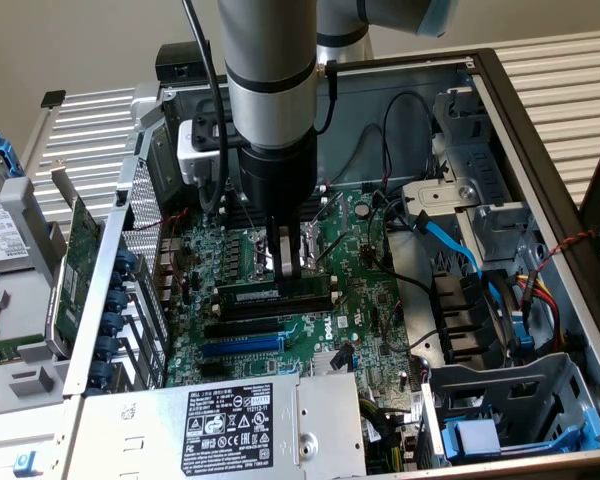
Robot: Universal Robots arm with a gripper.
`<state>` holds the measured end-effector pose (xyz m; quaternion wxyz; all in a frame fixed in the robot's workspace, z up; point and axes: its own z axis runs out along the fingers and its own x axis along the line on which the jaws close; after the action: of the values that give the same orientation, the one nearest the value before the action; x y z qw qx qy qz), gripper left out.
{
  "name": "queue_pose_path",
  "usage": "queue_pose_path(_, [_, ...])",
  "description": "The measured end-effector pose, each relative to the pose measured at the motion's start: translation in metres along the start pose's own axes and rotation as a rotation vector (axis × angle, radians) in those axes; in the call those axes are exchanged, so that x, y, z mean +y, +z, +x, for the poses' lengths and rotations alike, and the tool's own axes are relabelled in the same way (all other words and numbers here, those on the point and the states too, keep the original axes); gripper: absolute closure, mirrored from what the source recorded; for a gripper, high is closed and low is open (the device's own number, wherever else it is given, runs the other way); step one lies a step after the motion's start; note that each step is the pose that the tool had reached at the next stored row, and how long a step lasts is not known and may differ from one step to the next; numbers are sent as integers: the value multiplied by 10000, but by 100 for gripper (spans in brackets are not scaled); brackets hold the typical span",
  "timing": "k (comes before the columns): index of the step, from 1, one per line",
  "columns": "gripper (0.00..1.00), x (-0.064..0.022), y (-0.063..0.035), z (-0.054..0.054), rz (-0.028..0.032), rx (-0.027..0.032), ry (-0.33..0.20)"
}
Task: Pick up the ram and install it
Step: 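Insert the ram into the slot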
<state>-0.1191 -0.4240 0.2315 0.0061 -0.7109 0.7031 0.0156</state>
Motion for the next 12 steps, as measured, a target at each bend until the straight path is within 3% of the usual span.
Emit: queue_pose_path(12, [87, -5, 11, 9, 20, 1, -32])
